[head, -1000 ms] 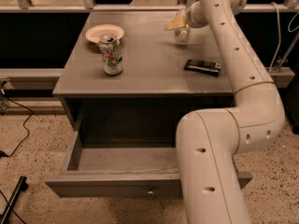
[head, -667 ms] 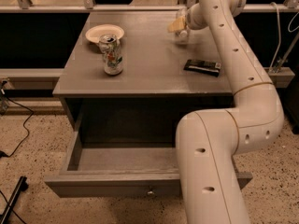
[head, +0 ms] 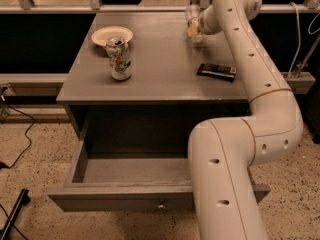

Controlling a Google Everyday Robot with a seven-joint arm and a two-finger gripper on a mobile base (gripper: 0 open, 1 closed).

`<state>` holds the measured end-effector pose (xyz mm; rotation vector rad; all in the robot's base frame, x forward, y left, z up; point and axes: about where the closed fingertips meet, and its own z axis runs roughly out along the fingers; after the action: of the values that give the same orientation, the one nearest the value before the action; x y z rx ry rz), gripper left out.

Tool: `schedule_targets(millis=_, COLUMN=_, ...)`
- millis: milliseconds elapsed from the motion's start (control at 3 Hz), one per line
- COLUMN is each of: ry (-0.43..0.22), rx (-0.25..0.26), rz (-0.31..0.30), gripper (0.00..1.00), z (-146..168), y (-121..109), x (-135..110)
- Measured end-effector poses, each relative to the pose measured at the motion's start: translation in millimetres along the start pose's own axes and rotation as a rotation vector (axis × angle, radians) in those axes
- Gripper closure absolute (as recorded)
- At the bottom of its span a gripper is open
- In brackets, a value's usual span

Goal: Place water bottle into top drawer

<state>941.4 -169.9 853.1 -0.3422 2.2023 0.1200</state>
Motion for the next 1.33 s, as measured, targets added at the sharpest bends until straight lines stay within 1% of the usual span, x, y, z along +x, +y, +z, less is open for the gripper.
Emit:
schedule_targets(millis=333, ry=0.016, rx=-0.007, rz=-0.007, gripper=0.86, z=1, y=1, x=6)
schedule_targets(millis=667, ry=0.03, rx=-0.048, rz=-0.016, gripper=1.0, z=-3, y=5, x=12)
schedule_targets(millis=1000, ry=0.036, rx=-0.121, rz=-0.037, gripper=1.0, z=-12, y=16, x=15)
schedule_targets(millis=1333, ry=0.038, rx=-0.207, rz=-0.068, gripper=1.0, z=-27, y=30, x=18)
